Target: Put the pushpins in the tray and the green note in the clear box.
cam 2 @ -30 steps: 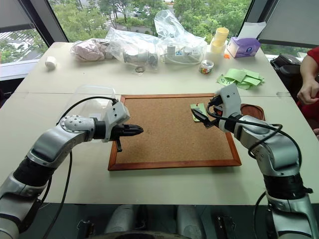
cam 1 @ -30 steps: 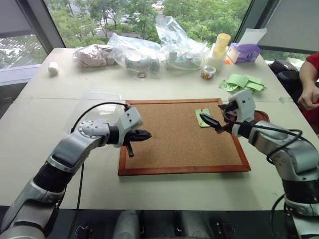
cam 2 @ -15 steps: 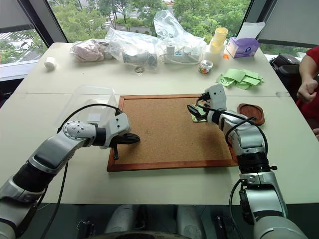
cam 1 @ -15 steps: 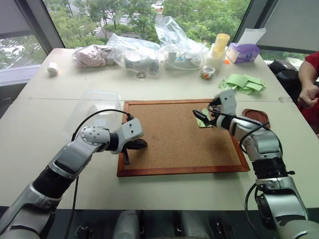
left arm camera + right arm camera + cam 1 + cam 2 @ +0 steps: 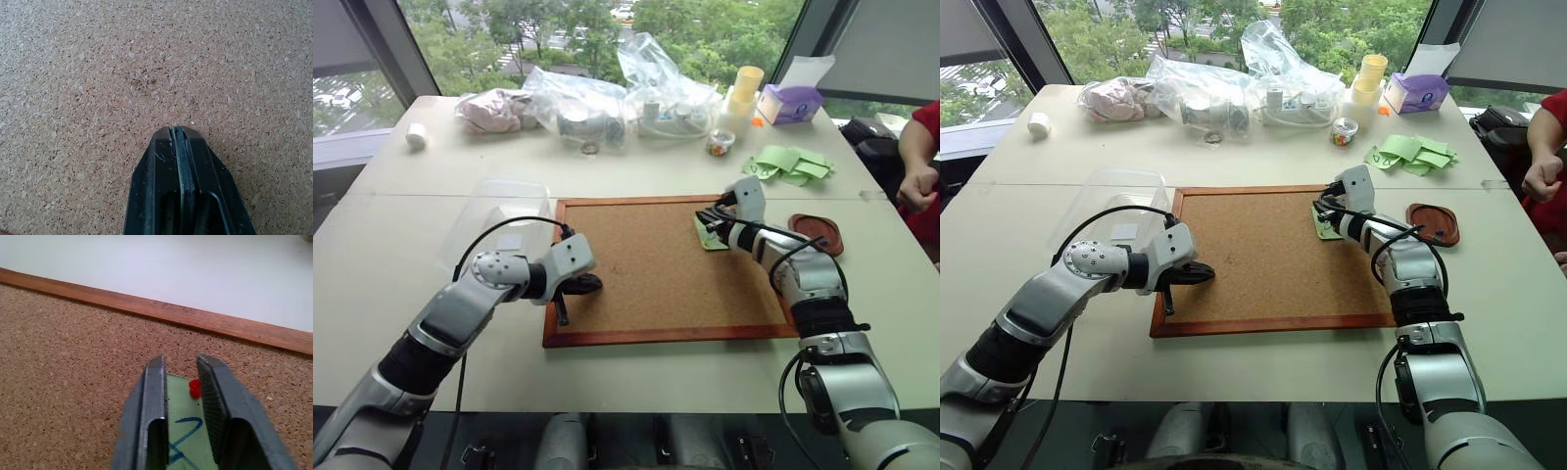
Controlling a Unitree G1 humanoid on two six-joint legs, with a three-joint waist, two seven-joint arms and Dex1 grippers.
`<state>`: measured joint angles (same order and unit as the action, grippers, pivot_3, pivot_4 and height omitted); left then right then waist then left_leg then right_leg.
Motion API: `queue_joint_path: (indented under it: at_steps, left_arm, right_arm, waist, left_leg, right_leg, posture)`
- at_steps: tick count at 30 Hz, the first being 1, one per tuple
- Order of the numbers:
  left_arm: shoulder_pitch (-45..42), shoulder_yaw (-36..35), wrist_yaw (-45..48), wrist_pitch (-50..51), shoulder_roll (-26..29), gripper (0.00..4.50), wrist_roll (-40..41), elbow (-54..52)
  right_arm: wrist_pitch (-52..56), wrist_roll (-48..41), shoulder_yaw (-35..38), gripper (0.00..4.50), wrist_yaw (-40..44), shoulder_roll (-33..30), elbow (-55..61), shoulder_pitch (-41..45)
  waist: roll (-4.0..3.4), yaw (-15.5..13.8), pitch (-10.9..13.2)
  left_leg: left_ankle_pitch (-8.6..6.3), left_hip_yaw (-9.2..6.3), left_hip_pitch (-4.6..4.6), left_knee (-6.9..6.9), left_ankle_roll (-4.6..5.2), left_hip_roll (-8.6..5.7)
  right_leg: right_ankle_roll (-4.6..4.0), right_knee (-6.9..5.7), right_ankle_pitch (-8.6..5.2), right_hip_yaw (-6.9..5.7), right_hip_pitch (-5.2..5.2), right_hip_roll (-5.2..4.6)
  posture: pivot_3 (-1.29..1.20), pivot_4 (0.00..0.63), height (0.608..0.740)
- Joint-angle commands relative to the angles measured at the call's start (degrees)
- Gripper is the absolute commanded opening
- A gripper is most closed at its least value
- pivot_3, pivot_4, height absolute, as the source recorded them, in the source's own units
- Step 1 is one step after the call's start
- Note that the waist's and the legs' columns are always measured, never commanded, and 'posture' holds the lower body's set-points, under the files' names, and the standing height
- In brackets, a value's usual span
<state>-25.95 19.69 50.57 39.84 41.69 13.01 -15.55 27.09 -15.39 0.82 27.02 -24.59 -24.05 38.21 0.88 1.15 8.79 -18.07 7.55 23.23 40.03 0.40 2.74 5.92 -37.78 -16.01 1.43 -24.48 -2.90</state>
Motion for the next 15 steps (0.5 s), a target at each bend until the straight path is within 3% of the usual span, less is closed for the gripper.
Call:
queue_joint_path:
  at_steps: [1,15]
  left_arm:
    - [0.80,0.37,0.16,1.05,0.04,0.00,-1.02,0.09]
    - [0.85,0.89,0.49,1.00,-0.22,0.00,-1.67,-0.06]
  right_arm:
    - [-0.14,0.31,0.76,0.05,1.05,0.35,0.69,0.76]
    - [-4.92,-1.11,6.43,0.05,0.56,0.95,6.14,-0.18]
  waist:
    - [0.00,-0.02,0.00]
    - [-0.01,-0.05,0.00]
  left_leg:
    - [0.00,0.00,0.00,0.00,0.00,0.00]
    - [0.01,0.00,-0.01,0.00,-0.02,0.00]
  right_leg:
    - [0.00,-0.02,0.00,0.00,0.00,0.00]
    - [0.00,-0.05,0.00,0.01,0.00,0.00]
  posture:
    - [0.00,0.150,0.735]
    - [0.00,0.150,0.735]
